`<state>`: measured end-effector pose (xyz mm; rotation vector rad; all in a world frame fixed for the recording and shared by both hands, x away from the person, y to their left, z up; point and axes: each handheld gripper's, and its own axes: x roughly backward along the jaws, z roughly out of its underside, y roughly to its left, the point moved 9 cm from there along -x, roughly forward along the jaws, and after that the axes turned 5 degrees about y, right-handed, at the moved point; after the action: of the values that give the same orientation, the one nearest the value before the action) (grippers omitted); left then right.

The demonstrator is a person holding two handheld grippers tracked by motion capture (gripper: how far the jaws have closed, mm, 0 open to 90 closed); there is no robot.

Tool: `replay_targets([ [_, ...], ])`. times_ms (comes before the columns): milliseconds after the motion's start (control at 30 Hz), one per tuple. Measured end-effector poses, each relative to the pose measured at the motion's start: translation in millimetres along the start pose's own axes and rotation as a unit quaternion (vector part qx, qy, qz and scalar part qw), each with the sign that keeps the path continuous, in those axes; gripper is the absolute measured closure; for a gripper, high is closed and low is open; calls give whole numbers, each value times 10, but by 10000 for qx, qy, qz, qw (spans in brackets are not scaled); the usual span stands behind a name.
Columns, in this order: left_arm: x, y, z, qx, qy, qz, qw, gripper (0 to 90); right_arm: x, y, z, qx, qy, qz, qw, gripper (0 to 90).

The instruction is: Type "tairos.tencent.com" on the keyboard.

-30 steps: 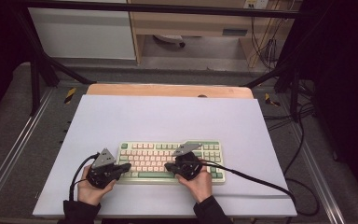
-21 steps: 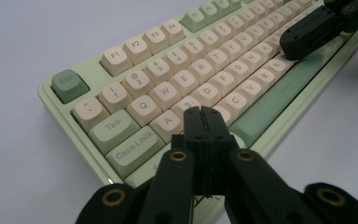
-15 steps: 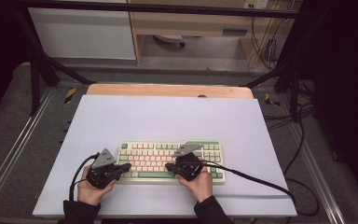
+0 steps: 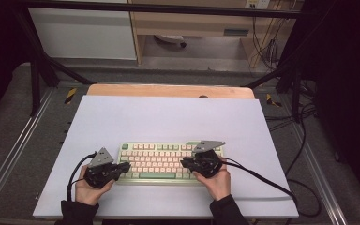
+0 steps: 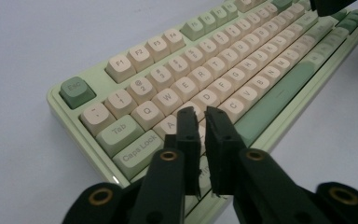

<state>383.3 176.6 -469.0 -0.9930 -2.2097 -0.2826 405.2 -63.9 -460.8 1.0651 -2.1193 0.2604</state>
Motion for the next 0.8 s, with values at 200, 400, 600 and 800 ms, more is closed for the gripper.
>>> replay_targets([
  [200, 47, 65, 37, -35, -8, -22, 10000, 568, 242, -215, 127, -149, -94, 137, 9998, 577],
  [400, 74, 170, 93, -31, 51, -209, 9998, 337, 438, -438, 304, -404, -213, 337, 9984, 263],
  [600, 78, 230, 177, -1, 115, -243, 9996, 187, 542, -613, 545, -492, -177, 456, 9976, 86],
  [800, 104, 275, 272, 63, 132, -233, 9996, 123, 610, -741, 797, -634, -98, 424, 9970, 33],
])
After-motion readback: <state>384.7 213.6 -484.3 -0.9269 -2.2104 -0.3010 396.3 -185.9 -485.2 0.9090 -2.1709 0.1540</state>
